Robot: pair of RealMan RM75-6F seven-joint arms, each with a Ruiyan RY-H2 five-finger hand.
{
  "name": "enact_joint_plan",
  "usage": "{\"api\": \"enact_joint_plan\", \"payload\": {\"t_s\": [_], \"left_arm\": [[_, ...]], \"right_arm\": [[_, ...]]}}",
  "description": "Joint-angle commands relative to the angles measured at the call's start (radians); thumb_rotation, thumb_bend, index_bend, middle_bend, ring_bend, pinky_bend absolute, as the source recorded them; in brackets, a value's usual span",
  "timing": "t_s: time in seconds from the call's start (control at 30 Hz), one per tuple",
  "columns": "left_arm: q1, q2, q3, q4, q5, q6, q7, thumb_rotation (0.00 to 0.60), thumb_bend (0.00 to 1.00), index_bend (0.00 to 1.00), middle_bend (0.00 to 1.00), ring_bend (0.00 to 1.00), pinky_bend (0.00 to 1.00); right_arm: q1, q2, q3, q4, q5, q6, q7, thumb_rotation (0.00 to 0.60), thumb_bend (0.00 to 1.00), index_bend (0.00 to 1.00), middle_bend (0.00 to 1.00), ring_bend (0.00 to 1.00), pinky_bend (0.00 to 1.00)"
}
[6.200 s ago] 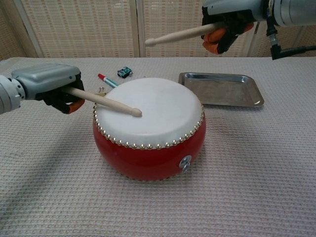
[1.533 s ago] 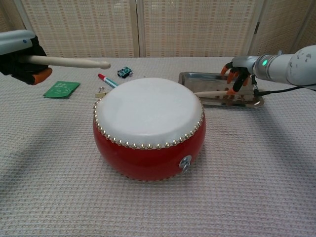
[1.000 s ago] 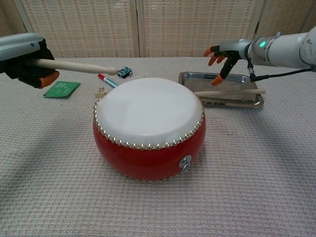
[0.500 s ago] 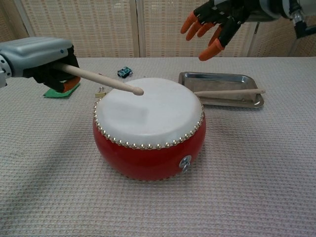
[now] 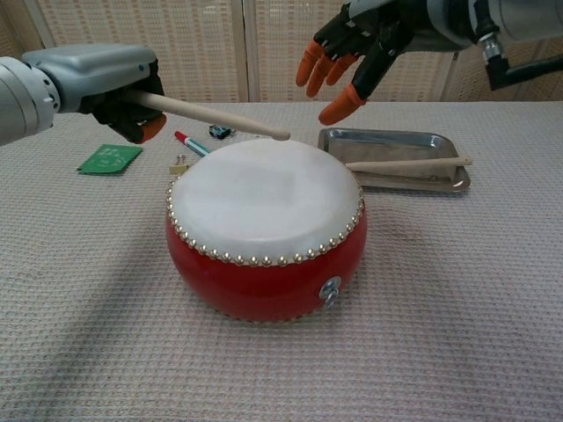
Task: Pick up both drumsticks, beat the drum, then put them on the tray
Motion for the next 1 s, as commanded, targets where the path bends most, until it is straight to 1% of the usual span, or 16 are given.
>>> {"api": "enact_joint_plan", "payload": {"t_s": [0.03,0.13,0.37,0.5,0.63,1.0], "left_arm": [[-0.029,-0.023,-0.014,-0.011,-0.036,0.026,0.039,0.6,0.67,0.96,1.0,0.97,1.0],[-0.044,-0.031,-0.017,-0.016,-0.059,0.035,0.057,0.6,0.67,0.96,1.0,0.97,1.0],[-0.075,-0.046,-0.018,-0.032,-0.086,0.056,0.088,0.6,0.67,0.96,1.0,0.97,1.0],[-0.1,-0.059,-0.018,-0.038,-0.12,0.064,0.123,0.6,0.67,0.96,1.0,0.97,1.0],[-0.122,-0.076,-0.025,-0.032,-0.151,0.076,0.142,0.6,0.67,0.96,1.0,0.97,1.0],[-0.163,-0.116,-0.029,-0.012,-0.191,0.12,0.175,0.6,0.67,0.96,1.0,0.97,1.0]], "right_arm": [[0.034,-0.055,-0.006,0.017,0.018,0.039,-0.032,0.6,0.12,0.36,0.3,0.19,0.31],[0.053,-0.09,-0.006,0.03,0.028,0.071,-0.055,0.6,0.12,0.37,0.32,0.2,0.31],[0.091,-0.158,0.001,0.063,0.058,0.112,-0.101,0.6,0.12,0.38,0.32,0.2,0.31],[0.115,-0.204,0.009,0.091,0.08,0.134,-0.127,0.6,0.12,0.39,0.32,0.21,0.31],[0.13,-0.244,0.017,0.114,0.099,0.164,-0.15,0.6,0.12,0.43,0.35,0.24,0.33],[0.145,-0.328,0.044,0.173,0.118,0.201,-0.179,0.6,0.22,0.54,0.44,0.34,0.4]]}}
